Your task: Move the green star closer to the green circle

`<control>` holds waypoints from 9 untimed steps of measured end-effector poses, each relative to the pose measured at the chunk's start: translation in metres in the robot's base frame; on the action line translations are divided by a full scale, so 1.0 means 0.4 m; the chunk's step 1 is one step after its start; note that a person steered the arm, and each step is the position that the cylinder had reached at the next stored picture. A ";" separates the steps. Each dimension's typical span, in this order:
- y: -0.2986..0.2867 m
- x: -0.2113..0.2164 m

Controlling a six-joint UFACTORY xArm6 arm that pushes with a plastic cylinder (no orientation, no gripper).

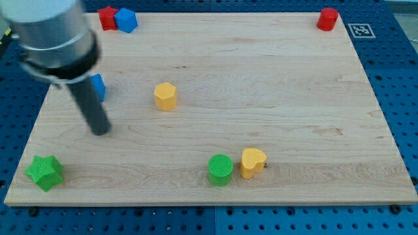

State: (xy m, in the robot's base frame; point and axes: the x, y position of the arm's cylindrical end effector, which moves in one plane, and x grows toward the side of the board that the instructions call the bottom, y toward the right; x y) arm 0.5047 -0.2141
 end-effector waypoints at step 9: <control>0.276 0.230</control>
State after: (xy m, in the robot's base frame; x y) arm 0.5969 -0.1039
